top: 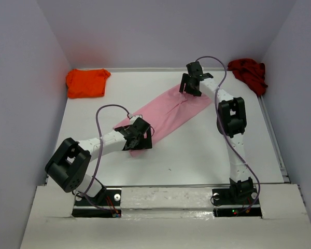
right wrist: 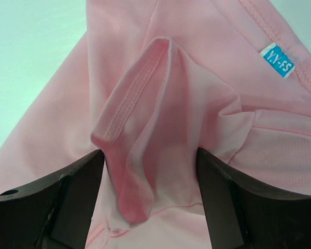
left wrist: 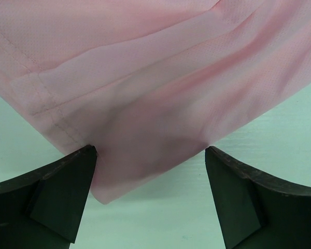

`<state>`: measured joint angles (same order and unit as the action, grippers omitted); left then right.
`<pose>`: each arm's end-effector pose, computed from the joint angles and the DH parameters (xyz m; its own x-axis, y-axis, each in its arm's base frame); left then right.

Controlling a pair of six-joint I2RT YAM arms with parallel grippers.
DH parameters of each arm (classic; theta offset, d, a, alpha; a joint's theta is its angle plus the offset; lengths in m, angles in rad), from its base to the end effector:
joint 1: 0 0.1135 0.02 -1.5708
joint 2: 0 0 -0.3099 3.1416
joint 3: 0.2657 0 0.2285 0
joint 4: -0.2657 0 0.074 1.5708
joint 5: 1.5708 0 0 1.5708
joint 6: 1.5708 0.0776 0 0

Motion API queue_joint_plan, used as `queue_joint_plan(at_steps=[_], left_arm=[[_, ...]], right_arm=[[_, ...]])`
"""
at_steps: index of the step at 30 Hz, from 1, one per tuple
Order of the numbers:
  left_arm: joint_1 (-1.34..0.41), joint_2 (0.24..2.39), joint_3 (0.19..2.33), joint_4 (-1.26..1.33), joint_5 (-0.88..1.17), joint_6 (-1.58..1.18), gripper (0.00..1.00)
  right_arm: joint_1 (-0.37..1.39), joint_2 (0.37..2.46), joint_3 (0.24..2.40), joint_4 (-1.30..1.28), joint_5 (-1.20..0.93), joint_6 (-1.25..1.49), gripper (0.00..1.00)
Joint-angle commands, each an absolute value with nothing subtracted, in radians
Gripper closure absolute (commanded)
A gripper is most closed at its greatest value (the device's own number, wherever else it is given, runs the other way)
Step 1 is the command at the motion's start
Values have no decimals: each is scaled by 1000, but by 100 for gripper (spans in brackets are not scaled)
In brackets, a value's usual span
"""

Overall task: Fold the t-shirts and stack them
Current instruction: Fold the tshirt

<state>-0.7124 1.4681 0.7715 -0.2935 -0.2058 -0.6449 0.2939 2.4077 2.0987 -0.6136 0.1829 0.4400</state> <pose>0.2208 -0.1698 0.2009 -0.8393 -0.0526 -0.5411 0.0632 0.9791 -0.1932 0.5488 0.1514 0.1913 -0.7669 0.2055 -0.6080 0.1624 0.9787 0.1260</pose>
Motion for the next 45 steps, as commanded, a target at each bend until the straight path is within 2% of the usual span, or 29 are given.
queue_joint_plan(at_steps=[1, 13, 23, 30, 36, 40, 42, 45], left_arm=[[-727, 1428, 749, -275, -187, -670, 1], [-850, 1471, 778, -245, -181, -727, 1], [-888, 1355, 977, -379, -267, -703, 1], [-888, 1273, 1172, -482, -409, -651, 1], [-888, 1246, 1262, -456, -563, -569, 1], [-827, 1212, 1229, -298, -702, -418, 1], [-780, 1187, 1192, -227, -687, -376, 1], [-619, 1129, 1132, -131, -527, -365, 1]], right_arm=[[288, 2450, 2187, -597, 147, 422, 23], [288, 2546, 2275, -557, 8, 425, 22], [288, 2392, 2207, -469, 9, 305, 18], [288, 2266, 2186, -454, -29, 278, 16], [288, 2080, 2028, -397, -61, 288, 16], [334, 1890, 1763, -322, -78, 314, 16], [367, 1838, 1680, -302, -69, 316, 16], [389, 1752, 1527, -267, -74, 342, 17]])
